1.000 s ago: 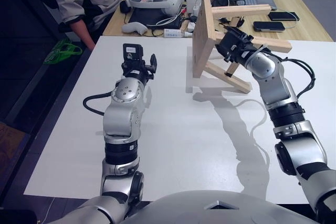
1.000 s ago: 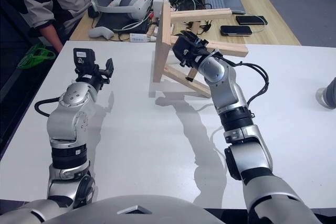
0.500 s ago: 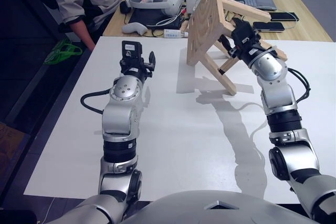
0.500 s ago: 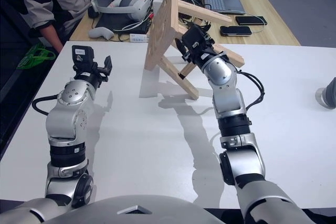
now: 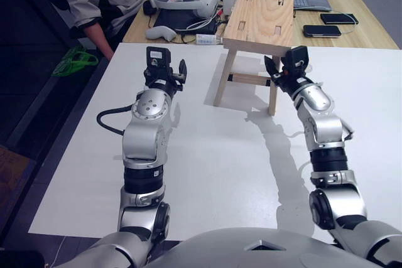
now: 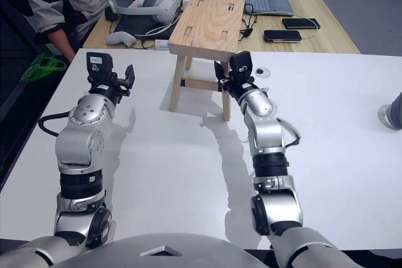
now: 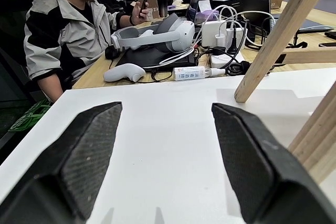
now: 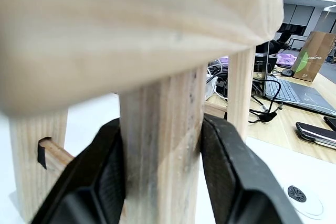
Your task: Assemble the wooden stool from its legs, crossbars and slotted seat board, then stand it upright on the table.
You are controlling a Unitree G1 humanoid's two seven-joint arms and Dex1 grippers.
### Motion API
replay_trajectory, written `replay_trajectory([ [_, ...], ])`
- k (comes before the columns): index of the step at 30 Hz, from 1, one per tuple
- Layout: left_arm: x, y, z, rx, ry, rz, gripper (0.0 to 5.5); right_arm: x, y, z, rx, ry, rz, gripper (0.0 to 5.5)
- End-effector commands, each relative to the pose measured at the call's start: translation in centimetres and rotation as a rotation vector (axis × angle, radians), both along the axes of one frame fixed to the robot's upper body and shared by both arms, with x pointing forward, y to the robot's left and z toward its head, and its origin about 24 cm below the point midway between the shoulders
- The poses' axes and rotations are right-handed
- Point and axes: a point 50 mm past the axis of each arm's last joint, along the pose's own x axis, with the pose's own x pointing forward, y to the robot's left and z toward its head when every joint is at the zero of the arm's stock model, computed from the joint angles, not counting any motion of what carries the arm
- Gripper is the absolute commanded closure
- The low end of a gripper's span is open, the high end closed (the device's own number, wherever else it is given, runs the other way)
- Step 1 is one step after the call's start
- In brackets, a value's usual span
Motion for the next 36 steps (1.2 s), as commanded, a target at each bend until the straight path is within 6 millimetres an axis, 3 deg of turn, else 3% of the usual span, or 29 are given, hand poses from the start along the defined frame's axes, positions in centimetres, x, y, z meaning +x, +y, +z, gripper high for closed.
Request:
replay_trajectory([
  [1,0.2,-0.1,0.3,0.010,-0.010,-0.001,2.34,-0.1,-0.1,-0.8,-0.015,0.055,0.002,3.70],
  [5,0.2,-0.2,0.2,-0.004,-0.004,-0.003,2.34,0.1,-0.4,-0.7,-0.051,0.040,-0.036,3.70],
  [6,0.2,-0.3,0.1,-0.022,0.000,-0.004,2.34,0.0,-0.5,-0.5,-0.045,0.034,-0.037,3.32],
  [9,0.1,-1.1,-0.2,-0.115,0.008,-0.010,2.34,-0.6,-0.7,0.3,0.031,0.008,-0.013,2.86],
  [15,-0.4,-3.3,-0.6,-0.214,-0.030,-0.043,2.34,-4.8,-1.8,1.6,0.235,0.040,0.032,1.98],
  [19,-3.3,-5.4,-1.4,-0.187,-0.071,-0.135,2.34,-8.0,-3.8,1.7,0.237,0.024,-0.108,1.98],
  [21,-4.1,-5.4,-1.6,-0.194,-0.088,-0.156,2.34,-9.0,-4.7,1.5,0.228,0.000,-0.235,1.98],
  [26,-4.7,-5.6,-2.6,-0.189,-0.084,-0.224,2.34,-9.3,-5.6,1.2,0.268,0.006,-0.360,1.98],
  [36,-5.7,-4.7,-3.2,-0.244,-0.118,-0.132,2.34,-9.4,-6.6,0.5,0.308,0.026,-0.422,1.98],
])
